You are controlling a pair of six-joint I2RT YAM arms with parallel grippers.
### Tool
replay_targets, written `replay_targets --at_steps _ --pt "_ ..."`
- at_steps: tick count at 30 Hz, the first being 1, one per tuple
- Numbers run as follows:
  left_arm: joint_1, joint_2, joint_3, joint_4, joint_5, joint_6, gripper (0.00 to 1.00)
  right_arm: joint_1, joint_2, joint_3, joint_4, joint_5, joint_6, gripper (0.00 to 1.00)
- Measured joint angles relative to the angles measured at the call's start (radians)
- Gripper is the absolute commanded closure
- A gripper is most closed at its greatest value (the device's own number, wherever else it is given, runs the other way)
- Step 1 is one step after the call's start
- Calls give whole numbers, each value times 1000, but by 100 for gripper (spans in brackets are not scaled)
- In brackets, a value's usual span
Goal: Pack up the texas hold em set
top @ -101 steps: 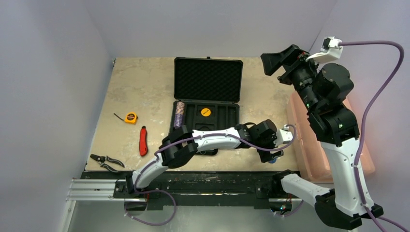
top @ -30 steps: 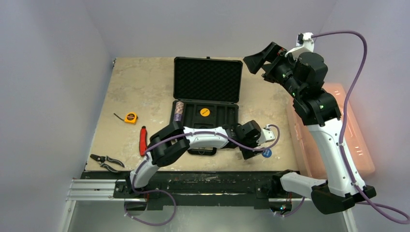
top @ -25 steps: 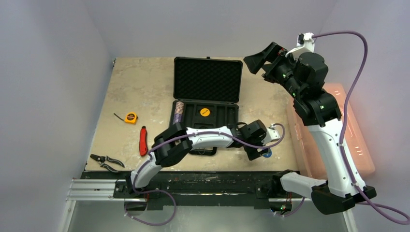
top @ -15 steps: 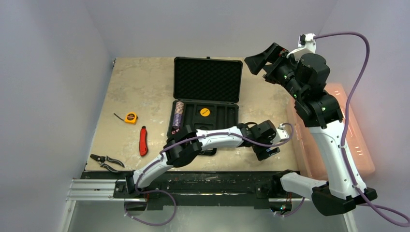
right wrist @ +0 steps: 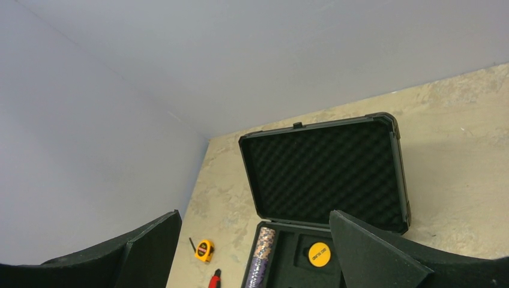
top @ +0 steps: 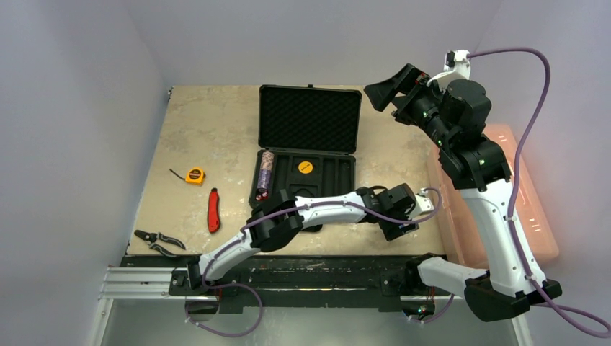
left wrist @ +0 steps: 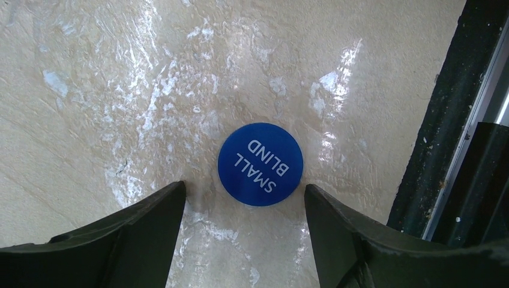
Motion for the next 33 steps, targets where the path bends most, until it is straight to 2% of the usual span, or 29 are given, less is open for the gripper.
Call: replay_targets --at_steps 15,27,33 --pt "-39 19 26 2 -35 26 30 0 0 0 -1 0 0 1" --pt "-46 45 67 -3 -33 52 40 0 -1 0 -1 0 0 1" --pt "-52 45 67 -2 -49 58 51 0 -1 0 -1 0 0 1"
